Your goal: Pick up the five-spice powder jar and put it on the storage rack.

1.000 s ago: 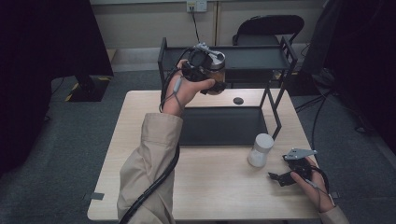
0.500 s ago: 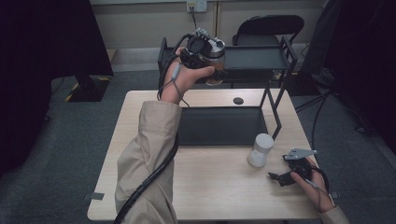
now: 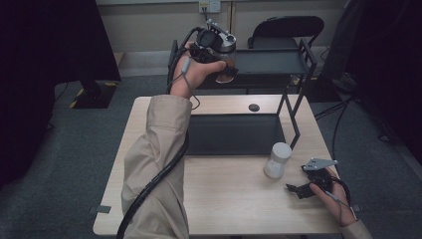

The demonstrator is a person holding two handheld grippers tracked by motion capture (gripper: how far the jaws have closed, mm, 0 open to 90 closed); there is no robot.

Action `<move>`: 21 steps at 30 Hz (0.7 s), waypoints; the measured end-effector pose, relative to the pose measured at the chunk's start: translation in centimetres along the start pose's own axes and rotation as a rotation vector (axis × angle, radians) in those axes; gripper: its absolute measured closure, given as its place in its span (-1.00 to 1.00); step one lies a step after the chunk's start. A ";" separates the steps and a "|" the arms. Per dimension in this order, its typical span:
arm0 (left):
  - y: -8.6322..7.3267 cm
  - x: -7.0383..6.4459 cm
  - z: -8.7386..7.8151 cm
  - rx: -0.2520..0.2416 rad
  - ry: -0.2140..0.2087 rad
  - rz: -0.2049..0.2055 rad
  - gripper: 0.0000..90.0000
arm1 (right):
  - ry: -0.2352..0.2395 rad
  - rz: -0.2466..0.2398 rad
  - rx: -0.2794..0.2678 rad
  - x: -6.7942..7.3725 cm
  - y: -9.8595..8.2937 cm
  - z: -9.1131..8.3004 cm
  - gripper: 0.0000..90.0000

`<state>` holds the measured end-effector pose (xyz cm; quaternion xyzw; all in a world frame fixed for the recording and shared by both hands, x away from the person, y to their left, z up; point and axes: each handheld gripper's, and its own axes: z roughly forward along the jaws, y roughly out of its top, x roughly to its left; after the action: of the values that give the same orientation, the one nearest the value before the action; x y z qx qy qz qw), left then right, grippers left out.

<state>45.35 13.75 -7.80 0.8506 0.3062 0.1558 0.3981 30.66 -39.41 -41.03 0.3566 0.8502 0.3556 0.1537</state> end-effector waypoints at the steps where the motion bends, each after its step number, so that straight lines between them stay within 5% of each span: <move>1: 0.1 0.1 0.1 -0.001 0.005 -0.004 -0.33 | 0.000 0.000 0.000 0.0 0.0 0.0 -1.00; 21: 1.7 1.7 1.9 0.014 0.075 -0.058 -0.33 | 0.000 -0.001 0.000 0.0 0.0 0.0 -1.00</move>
<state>48.28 12.84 -7.62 0.8378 0.3465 0.1736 0.3846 30.67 -39.42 -41.03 0.3562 0.8504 0.3555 0.1536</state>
